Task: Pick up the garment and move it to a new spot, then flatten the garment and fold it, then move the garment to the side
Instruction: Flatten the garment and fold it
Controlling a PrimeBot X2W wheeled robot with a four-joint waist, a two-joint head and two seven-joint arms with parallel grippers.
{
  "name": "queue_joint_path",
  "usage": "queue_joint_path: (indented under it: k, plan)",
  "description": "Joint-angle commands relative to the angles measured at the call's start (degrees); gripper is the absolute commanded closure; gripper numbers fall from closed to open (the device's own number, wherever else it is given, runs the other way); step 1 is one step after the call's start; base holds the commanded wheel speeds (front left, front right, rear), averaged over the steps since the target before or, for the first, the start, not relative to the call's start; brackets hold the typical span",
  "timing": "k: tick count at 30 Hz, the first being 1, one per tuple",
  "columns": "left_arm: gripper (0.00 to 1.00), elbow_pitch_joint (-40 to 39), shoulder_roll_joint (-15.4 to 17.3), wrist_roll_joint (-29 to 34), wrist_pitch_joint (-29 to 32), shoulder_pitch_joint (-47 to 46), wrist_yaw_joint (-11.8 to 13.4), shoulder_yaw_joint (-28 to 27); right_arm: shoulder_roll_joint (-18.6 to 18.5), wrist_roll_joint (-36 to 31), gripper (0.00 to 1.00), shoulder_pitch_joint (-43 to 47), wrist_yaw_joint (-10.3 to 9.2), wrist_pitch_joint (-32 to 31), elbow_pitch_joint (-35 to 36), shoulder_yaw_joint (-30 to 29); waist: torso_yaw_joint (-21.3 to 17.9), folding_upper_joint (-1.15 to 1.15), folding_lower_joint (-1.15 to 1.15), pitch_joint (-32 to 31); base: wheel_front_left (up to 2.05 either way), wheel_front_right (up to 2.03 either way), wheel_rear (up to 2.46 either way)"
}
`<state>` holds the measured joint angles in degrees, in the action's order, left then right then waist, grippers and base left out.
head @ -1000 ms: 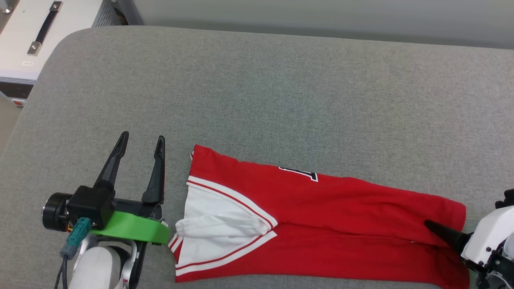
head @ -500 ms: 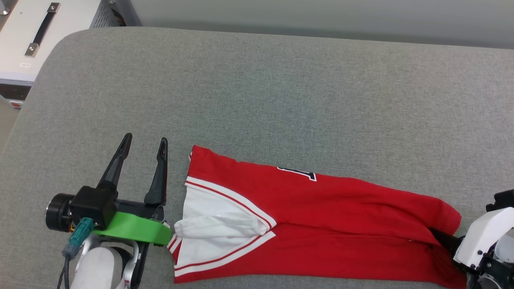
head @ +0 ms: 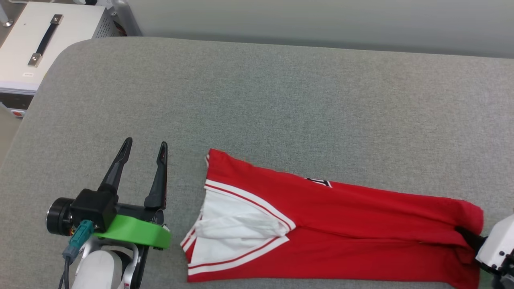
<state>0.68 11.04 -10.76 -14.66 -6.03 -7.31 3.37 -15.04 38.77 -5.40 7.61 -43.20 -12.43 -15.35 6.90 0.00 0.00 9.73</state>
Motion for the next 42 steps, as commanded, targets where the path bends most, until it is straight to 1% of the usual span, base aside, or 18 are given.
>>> queue_joint_path:
  k: [1,8,12,17,21,27,34,38,42]
  plan:
    - [0.00,0.0,0.1,-0.5,-0.3,1.1,-0.2,0.0,-1.6,-1.3,1.00,-0.9,-0.12,1.0,-0.8,-1.3,-0.2,0.00,0.00,-0.3,0.00,0.00,0.00]
    - [0.00,0.1,0.1,-0.8,-0.3,2.0,-0.2,0.1,-4.6,-4.5,1.00,-2.5,-0.12,3.5,-3.2,-4.9,0.1,0.00,0.00,-1.2,0.00,0.00,0.00]
    - [0.00,0.2,0.0,-1.0,-0.3,2.4,-0.2,-0.1,-3.8,-4.4,1.00,-2.3,-0.12,3.2,-3.2,-4.4,0.2,0.00,0.00,-2.5,0.00,0.00,0.00]
    - [0.00,0.7,-0.4,-1.0,-0.3,3.3,-0.2,0.2,-2.5,-3.7,1.00,-0.4,-0.12,2.7,-0.9,-2.6,0.2,0.00,0.00,-4.4,0.00,0.00,0.00]
    - [0.00,1.0,-0.6,-1.2,-0.3,4.3,-0.2,0.1,-1.0,-3.2,1.00,2.2,-0.12,1.7,2.3,-1.1,0.1,0.00,0.00,-6.5,0.00,0.00,0.00]
    - [0.00,0.8,-0.8,-1.3,-0.3,5.1,-0.2,-0.3,1.2,-2.4,1.00,6.2,-0.12,-1.1,9.3,0.9,0.6,0.00,0.00,-8.3,0.00,0.00,0.00]
    - [0.00,0.9,-1.8,-1.4,-0.3,5.8,-0.2,-0.5,5.9,-1.5,1.00,9.4,-0.12,-6.8,18.8,5.2,2.0,0.00,0.00,-9.0,0.00,0.00,0.00]
    - [0.00,0.9,-2.2,-1.5,-0.3,5.9,-0.2,-0.5,9.0,-0.2,1.00,10.4,-0.12,-10.0,22.5,7.5,3.4,0.00,0.00,-8.9,0.00,0.00,0.00]
    - [0.00,1.0,-2.7,-1.6,-0.3,5.8,-0.2,-0.8,11.3,1.9,1.00,10.7,-0.12,-11.4,24.6,9.4,4.8,0.00,0.00,-8.9,0.00,0.00,0.00]
